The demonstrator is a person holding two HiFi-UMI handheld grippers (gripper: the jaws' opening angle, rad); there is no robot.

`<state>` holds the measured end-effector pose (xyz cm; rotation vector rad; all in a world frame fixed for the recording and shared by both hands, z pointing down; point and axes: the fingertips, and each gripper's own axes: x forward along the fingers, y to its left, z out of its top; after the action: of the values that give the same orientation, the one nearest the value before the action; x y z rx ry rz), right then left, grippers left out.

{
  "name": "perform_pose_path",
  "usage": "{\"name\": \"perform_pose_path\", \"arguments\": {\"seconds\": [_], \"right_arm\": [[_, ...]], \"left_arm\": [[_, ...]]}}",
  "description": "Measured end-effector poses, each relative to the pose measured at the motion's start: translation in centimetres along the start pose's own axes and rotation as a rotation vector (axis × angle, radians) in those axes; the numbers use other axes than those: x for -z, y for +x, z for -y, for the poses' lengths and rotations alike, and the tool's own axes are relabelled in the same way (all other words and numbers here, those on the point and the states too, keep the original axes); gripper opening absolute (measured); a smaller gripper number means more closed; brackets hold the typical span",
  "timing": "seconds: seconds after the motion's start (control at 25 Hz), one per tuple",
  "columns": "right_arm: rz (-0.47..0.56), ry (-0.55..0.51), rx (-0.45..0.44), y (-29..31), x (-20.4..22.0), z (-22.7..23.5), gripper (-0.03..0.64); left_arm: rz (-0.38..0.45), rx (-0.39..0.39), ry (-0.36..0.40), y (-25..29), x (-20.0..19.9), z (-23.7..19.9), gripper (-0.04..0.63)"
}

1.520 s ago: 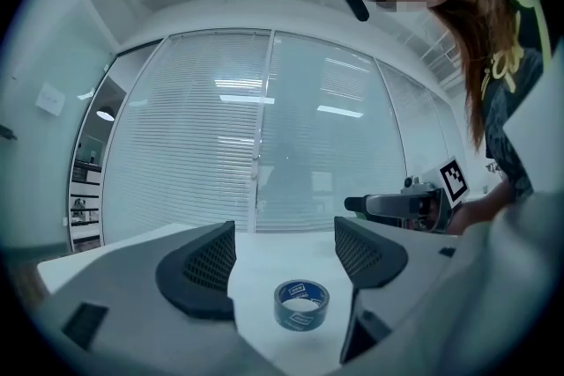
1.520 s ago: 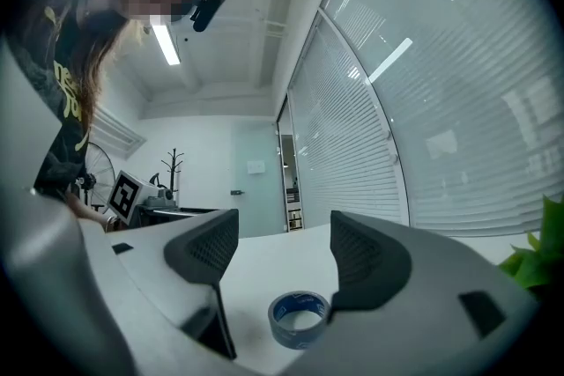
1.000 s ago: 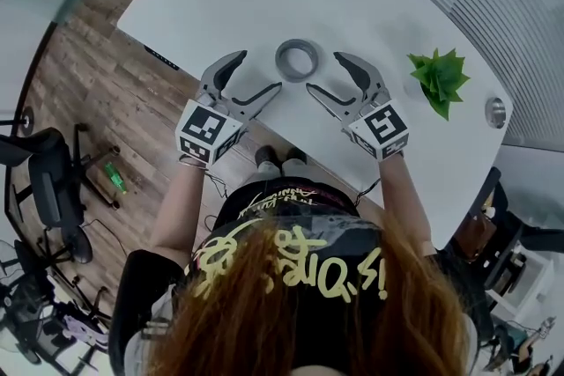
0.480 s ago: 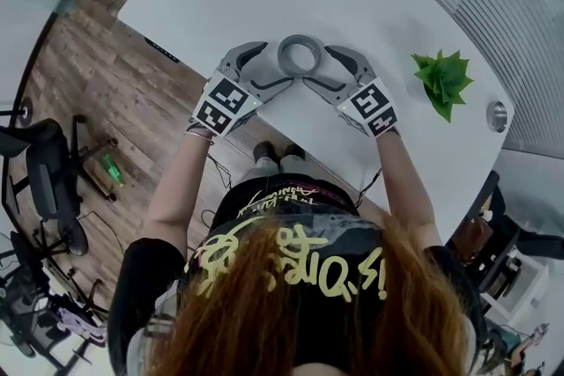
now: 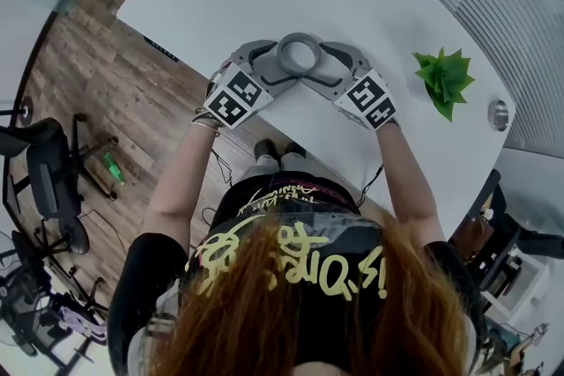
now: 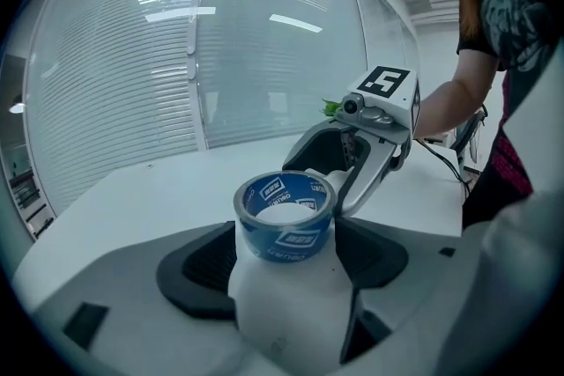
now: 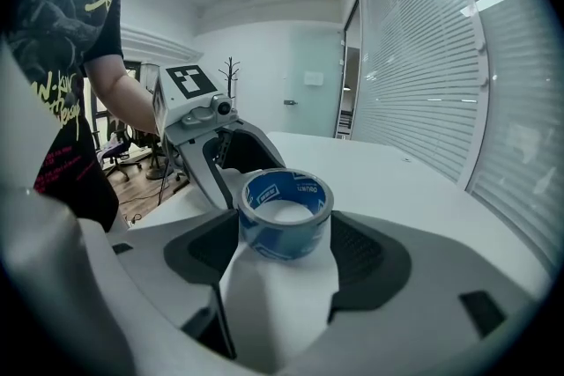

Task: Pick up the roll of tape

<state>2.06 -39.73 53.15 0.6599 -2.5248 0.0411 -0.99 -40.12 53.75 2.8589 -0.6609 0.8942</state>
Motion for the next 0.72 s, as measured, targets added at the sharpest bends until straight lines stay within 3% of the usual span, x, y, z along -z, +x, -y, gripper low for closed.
{"name": "perform_pose_path", "arguments": {"seconds": [0.72], "right_arm": [[-0.012,0.066,-0.025,0.63,0.13,0.03,0.308]], "left_arm": [[-0.022,-0.004,0.018,0.15,0.25,-0.08,0.321]]}}
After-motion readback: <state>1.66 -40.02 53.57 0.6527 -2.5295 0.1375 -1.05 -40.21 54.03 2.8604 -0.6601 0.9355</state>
